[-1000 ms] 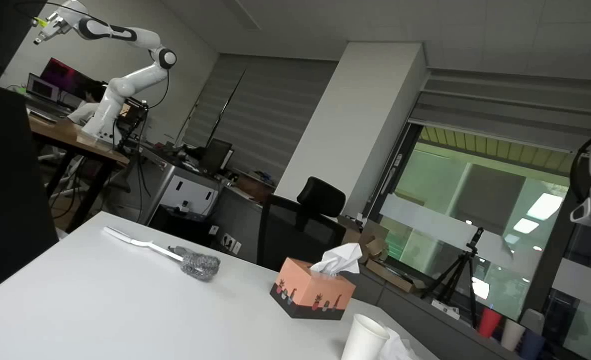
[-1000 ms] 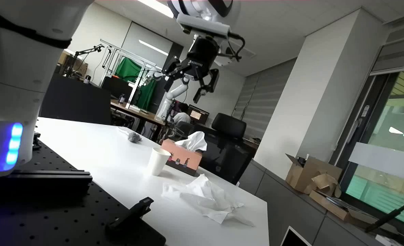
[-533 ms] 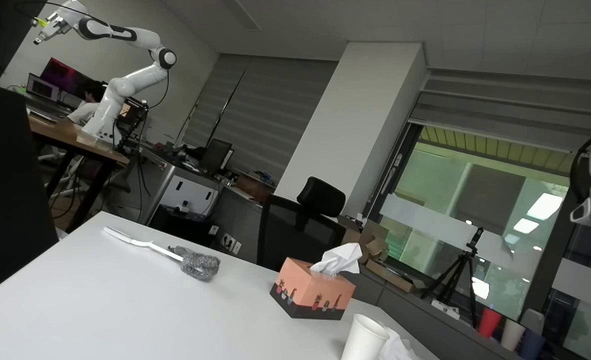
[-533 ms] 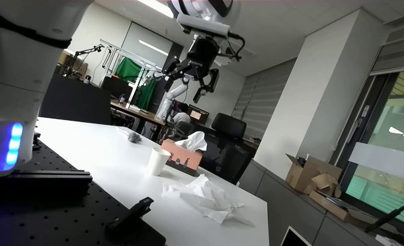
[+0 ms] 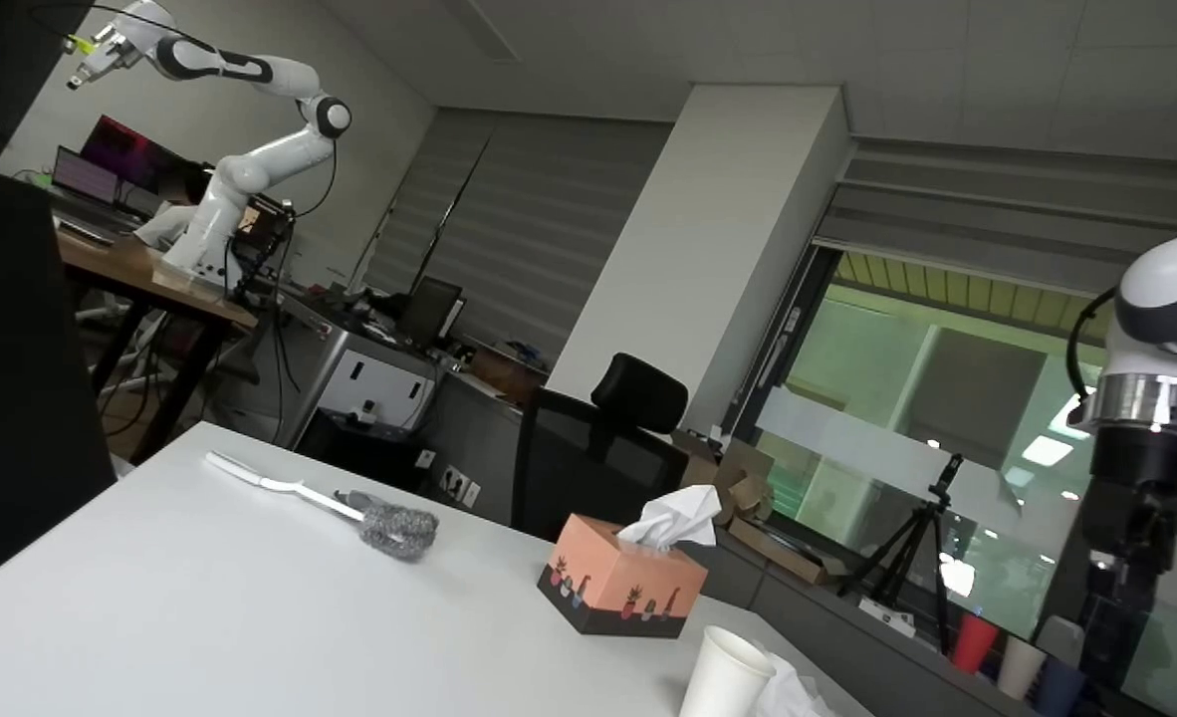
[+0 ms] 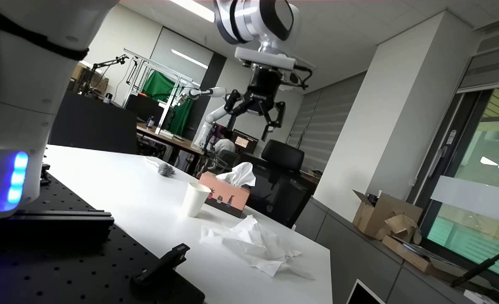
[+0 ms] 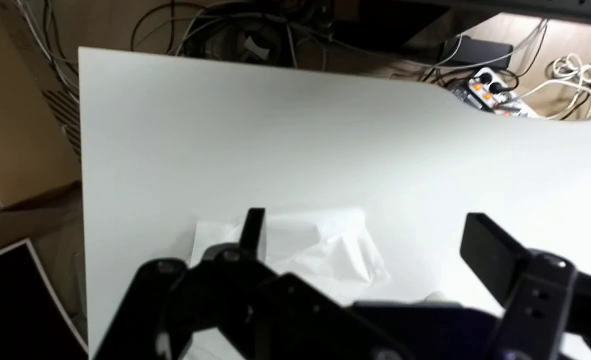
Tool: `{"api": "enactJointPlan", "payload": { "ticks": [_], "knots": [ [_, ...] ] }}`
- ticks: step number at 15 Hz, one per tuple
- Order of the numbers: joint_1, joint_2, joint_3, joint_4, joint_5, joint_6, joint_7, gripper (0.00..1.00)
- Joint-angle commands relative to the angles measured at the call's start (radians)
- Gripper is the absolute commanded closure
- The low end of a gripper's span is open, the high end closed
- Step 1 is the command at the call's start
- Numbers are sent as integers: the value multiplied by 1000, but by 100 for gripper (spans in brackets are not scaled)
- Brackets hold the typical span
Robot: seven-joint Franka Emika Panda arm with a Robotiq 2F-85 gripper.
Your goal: Remove a tissue from the box and put it on the table
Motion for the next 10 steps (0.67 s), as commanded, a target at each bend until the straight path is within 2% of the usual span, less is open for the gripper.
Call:
{"api": "enactJointPlan", "payload": {
  "ticks": [1,4,7,8,10],
  "knots": [
    [19,247,18,207,75,102,62,0],
    [20,414,41,371,251,169,120,0],
    [2,544,83,551,413,142,143,0],
    [-6,453,86,412,354,189,102,0],
    [-10,522,103,500,393,177,117,0]
  ]
}}
